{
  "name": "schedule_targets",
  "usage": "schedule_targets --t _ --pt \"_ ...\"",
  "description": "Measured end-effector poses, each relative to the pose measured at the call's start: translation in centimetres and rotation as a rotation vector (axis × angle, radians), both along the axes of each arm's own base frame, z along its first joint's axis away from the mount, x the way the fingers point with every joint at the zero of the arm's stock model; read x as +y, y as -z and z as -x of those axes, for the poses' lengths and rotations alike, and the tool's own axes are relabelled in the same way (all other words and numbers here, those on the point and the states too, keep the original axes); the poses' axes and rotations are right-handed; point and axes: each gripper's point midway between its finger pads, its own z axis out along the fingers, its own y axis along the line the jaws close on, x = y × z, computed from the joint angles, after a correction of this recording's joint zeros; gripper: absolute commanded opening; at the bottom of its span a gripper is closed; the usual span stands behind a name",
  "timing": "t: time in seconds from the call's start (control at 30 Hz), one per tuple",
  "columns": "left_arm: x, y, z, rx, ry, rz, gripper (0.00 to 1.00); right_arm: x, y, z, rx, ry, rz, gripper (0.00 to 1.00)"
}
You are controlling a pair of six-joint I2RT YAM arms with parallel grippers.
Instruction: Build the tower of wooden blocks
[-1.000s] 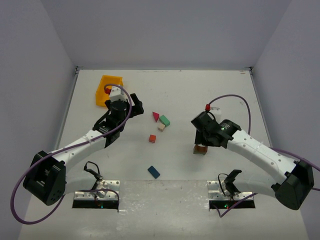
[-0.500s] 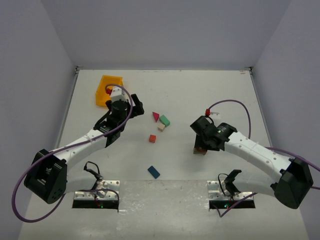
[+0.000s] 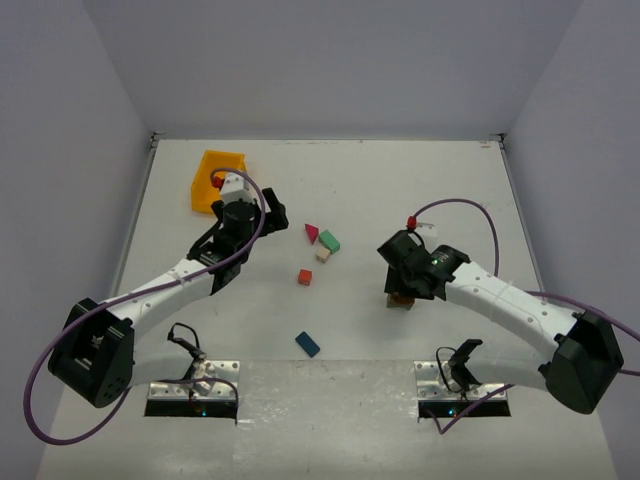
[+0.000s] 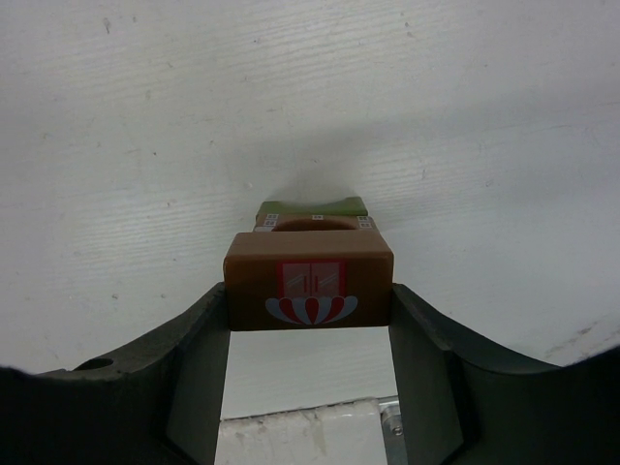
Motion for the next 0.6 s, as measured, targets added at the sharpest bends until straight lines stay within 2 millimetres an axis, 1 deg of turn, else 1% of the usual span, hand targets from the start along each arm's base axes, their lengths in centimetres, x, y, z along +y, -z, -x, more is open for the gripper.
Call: schedule_targets --t 0.2,0.6 --pt "-0.05 0.01 0.01 0.001 0.003 0.001 1.00 -0.02 0.55 0.37 0.020 -0.004 0.001 0.29" --pt "-0.10 0.02 0.02 0.001 0.005 0.001 1.00 -0.05 0.88 0.45 0.032 -0.005 0.010 0.31"
